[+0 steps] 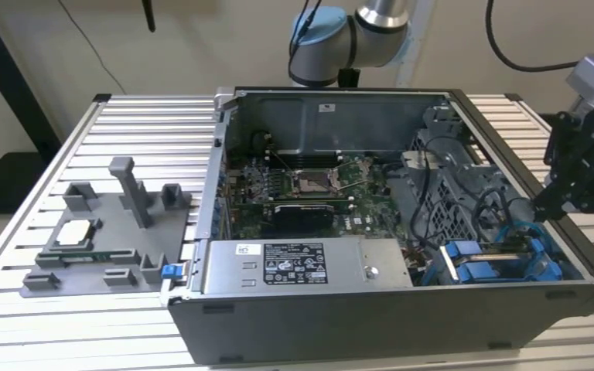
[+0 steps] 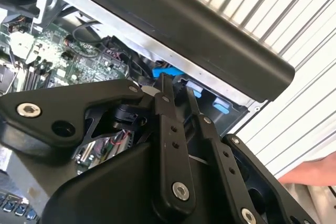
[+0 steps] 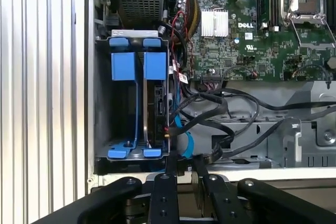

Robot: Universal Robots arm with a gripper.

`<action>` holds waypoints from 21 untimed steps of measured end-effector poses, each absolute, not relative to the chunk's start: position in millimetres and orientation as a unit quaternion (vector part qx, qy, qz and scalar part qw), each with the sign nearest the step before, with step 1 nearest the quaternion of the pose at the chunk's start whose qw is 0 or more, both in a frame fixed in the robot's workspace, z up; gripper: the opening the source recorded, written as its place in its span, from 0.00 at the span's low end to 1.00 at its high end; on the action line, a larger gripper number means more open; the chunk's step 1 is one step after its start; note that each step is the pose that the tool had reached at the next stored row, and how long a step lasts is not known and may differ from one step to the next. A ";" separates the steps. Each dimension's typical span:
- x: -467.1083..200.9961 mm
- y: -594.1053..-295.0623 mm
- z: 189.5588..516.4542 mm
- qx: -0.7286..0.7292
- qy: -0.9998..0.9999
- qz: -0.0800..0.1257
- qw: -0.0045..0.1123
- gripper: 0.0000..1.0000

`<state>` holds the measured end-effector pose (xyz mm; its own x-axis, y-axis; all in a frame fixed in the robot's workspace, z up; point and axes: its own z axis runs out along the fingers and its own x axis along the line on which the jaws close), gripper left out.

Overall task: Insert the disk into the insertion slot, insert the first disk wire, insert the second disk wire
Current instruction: 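Insert the second disk wire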

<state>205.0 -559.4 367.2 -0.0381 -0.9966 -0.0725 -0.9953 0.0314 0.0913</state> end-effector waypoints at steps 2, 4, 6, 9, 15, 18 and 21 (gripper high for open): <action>205.3 -559.7 367.0 0.693 -0.718 -0.058 0.006 1.00; 205.7 -560.1 366.6 0.693 -0.718 -0.059 0.006 1.00; 205.9 -560.3 366.3 0.693 -0.718 -0.059 0.007 1.00; 206.1 -560.7 365.8 0.693 -0.718 -0.059 0.007 1.00; 206.1 -560.9 364.6 0.693 -0.718 -0.059 0.007 0.00; 206.1 -560.9 364.3 0.693 -0.718 -0.059 0.007 0.00; 206.1 -560.9 364.1 0.693 -0.718 -0.059 0.007 0.00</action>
<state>206.1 -560.9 364.1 -0.0384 -0.9967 -0.0722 -0.9950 0.0314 0.0947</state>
